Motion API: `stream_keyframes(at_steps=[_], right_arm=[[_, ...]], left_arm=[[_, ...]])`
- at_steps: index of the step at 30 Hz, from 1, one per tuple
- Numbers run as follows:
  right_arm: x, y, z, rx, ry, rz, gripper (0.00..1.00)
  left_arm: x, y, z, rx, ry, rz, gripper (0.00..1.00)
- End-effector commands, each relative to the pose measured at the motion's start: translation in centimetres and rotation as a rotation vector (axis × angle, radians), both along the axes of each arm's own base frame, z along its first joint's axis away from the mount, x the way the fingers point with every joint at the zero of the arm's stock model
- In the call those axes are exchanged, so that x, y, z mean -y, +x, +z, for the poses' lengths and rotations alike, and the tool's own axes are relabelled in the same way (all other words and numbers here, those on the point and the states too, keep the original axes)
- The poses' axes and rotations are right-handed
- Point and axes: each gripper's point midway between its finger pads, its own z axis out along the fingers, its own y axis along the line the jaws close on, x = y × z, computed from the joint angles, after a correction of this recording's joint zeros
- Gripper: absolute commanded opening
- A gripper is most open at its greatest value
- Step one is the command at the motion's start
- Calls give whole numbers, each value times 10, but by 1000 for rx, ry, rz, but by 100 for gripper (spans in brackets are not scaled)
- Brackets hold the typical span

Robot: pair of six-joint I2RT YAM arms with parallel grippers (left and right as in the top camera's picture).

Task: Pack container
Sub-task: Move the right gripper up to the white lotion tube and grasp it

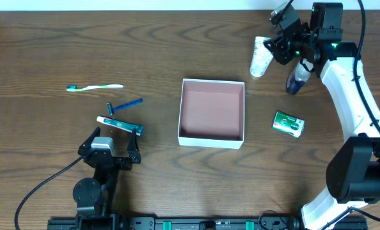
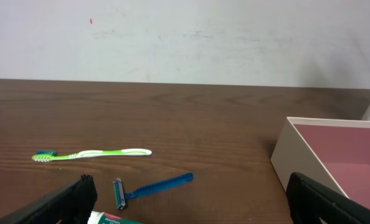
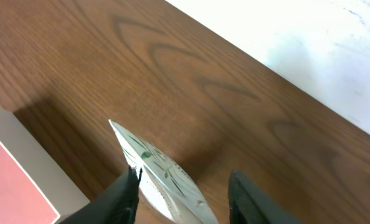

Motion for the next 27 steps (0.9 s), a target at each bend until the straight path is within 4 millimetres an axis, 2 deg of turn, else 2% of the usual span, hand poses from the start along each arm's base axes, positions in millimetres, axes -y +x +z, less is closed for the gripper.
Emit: stream_keyframes(at_steps=[1,8,18,27], right_arm=[[1,3,8,13,24,2,45],[-6,-2,4,-9,68,26,53],[-6,-4,-2,-26,68,26,47],[-14,-4,-29,-95,109,60,41]], left_arm=[[2,-1,-15,-44,1,-16,98],[2,-1,-15,-44,1,-16,98],[2,-1,-15,-44,1,-16,98],[2,-1,-15,-43,1,-16,98]])
